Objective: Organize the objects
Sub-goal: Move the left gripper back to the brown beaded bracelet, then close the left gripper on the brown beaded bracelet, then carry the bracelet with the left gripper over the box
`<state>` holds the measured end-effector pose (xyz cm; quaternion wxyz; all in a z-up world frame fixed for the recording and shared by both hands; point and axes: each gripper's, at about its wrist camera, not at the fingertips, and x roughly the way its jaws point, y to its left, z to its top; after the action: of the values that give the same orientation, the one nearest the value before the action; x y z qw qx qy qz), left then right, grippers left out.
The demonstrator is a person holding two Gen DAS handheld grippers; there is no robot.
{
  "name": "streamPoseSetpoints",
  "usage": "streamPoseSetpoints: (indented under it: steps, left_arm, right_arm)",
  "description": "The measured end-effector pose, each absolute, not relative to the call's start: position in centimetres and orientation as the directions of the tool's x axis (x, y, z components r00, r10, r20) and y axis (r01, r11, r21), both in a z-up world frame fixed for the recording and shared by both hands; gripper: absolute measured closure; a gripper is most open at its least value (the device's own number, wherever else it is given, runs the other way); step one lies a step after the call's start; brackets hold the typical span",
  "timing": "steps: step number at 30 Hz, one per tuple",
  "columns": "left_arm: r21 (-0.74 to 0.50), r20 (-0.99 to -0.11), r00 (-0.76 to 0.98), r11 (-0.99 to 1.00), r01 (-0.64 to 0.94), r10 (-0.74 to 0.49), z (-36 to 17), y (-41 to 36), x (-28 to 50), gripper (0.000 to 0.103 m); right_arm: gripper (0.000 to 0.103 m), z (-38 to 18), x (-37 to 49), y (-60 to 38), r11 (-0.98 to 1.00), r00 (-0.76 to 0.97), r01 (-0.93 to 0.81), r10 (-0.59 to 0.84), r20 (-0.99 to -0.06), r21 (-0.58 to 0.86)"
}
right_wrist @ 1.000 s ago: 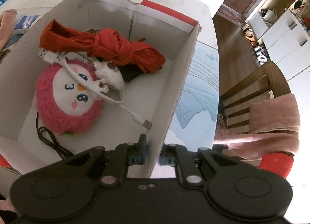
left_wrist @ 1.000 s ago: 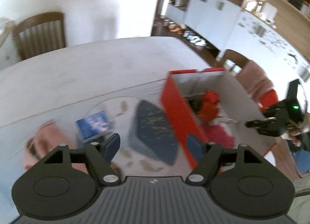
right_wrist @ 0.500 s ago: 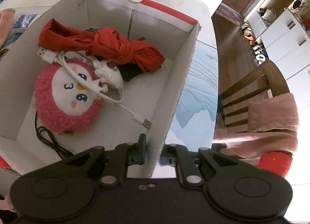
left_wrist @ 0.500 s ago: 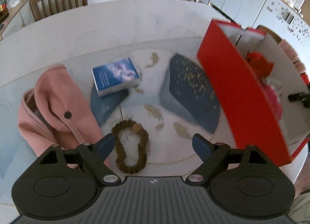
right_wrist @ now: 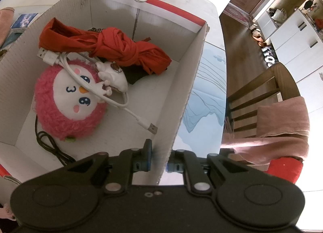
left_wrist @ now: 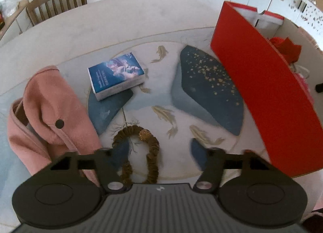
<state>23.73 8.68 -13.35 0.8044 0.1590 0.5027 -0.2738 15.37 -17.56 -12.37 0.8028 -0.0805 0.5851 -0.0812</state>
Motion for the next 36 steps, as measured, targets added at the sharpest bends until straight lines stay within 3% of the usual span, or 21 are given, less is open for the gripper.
streamPoseSetpoints:
  steps: [8, 12, 15, 23, 36]
  left_arm:
    - [0.018, -0.912, 0.333, 0.785, 0.619, -0.241, -14.4, 8.0, 23.9, 0.067]
    - [0.023, -0.914, 0.333, 0.789, 0.614, -0.232, -14.3, 7.9, 24.0, 0.085]
    - [0.041, -0.915, 0.338, 0.782, 0.622, -0.22, -14.2, 7.7, 23.8, 0.093]
    - [-0.009, -0.905, 0.334, 0.797, 0.604, -0.263, -12.8, 8.2, 23.7, 0.095]
    - [-0.121, -0.808, 0.34, 0.699, 0.705, -0.482, -2.3, 4.8, 22.2, 0.095]
  right_arm:
    - [0.092, -12.4, 15.4, -17.5, 0.974, 0.302, 0.038, -0.226, -0.926, -0.225]
    - [0.092, -12.4, 15.4, -17.5, 0.973, 0.302, 0.038, -0.226, -0.926, -0.226]
    - [0.092, -12.4, 15.4, -17.5, 0.973, 0.302, 0.037, -0.227, -0.926, -0.226]
    - [0.092, -12.4, 15.4, -17.5, 0.973, 0.303, 0.038, -0.227, -0.925, -0.227]
    - [0.092, -12.4, 15.4, -17.5, 0.973, 0.304, 0.032, -0.228, -0.925, -0.229]
